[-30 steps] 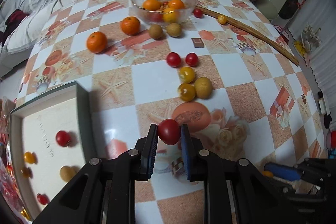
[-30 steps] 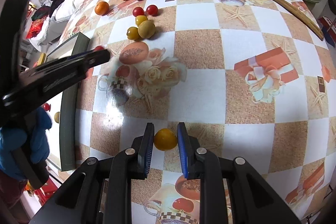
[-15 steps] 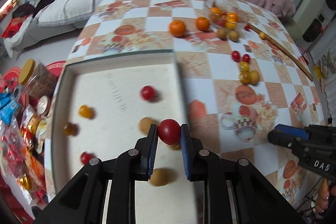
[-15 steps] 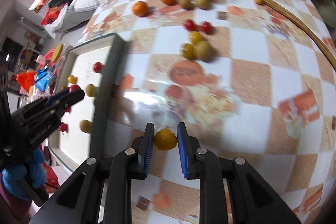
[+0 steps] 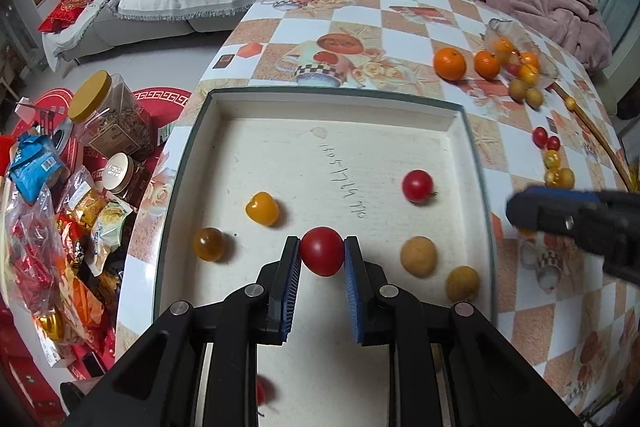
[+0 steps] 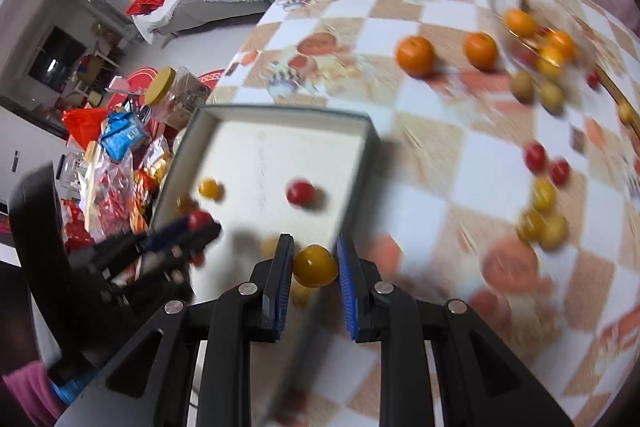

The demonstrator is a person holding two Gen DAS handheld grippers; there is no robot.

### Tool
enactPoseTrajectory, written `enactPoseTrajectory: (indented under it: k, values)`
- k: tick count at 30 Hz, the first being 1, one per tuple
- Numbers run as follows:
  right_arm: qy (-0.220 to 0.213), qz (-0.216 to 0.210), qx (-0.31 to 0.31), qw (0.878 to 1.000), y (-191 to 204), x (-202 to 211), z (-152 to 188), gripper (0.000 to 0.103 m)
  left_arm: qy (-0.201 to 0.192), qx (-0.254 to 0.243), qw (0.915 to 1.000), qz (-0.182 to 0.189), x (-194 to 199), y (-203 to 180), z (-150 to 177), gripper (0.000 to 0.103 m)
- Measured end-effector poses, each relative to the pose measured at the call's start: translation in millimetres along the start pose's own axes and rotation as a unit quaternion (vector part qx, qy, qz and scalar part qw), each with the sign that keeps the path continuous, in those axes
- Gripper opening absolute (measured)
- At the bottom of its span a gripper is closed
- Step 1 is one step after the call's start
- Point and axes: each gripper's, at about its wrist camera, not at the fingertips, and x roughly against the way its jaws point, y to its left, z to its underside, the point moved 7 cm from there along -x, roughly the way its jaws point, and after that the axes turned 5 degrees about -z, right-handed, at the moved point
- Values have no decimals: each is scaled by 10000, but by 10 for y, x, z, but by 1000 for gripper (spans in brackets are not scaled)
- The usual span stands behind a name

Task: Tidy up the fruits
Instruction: 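Carry both tomatoes into the white tray and open both tools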

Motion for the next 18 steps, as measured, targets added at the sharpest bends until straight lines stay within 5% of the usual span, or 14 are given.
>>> enactPoseTrajectory:
  k: [8, 18]
  values:
    - [139, 207, 183, 9995, 85, -458, -440, 25, 141, 33, 9999, -7, -194, 54, -32, 23]
    - [370, 500, 374, 9974, 69, -753, -529, 25, 242, 62, 9997, -20, -281, 84, -10, 23]
